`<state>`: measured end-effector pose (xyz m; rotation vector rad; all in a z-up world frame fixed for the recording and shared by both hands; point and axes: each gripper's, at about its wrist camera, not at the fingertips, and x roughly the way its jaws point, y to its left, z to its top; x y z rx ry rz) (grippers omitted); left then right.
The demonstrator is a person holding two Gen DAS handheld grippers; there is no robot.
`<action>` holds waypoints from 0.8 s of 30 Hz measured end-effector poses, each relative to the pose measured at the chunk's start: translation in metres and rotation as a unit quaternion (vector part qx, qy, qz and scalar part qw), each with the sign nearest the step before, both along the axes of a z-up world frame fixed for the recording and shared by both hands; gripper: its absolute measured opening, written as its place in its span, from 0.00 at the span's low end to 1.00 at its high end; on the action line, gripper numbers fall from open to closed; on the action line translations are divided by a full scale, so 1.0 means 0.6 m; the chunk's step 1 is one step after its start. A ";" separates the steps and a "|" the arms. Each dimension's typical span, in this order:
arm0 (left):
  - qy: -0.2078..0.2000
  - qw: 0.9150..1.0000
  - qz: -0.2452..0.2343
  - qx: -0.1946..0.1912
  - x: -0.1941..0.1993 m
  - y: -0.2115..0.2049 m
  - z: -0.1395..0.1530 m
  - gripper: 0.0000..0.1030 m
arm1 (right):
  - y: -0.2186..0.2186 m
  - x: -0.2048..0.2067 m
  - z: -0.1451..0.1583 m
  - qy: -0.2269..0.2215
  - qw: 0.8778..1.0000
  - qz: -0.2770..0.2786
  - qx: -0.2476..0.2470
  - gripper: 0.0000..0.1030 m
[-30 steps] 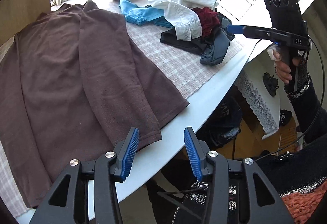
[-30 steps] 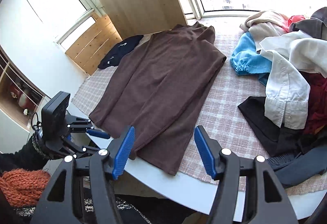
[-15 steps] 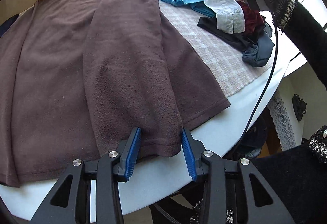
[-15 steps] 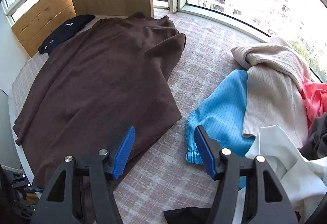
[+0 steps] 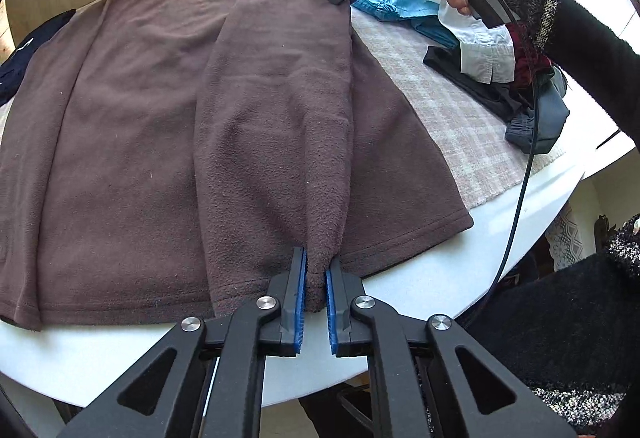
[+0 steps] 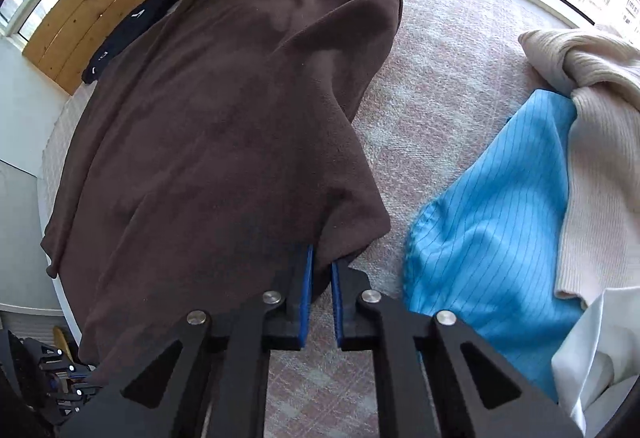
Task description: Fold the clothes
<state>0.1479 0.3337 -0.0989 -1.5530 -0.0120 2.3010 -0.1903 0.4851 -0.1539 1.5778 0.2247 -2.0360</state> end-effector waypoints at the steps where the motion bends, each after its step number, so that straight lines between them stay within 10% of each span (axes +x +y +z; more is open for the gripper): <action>1: -0.002 1.000 0.000 0.004 0.000 0.001 0.003 0.06 | 0.001 0.002 0.007 0.005 1.000 0.004 0.001 0.07; 10: 0.026 0.998 -0.044 0.034 0.002 0.062 0.050 0.06 | 0.025 -0.004 0.039 0.059 0.998 -0.004 0.033 0.06; 14: -0.033 0.996 -0.071 0.051 0.003 0.095 0.011 0.19 | 0.030 -0.004 0.011 0.032 0.997 0.023 0.067 0.07; 24: -0.049 0.994 0.040 0.087 -0.010 -0.020 0.000 0.33 | 0.043 0.008 0.110 0.080 0.997 0.022 0.004 0.21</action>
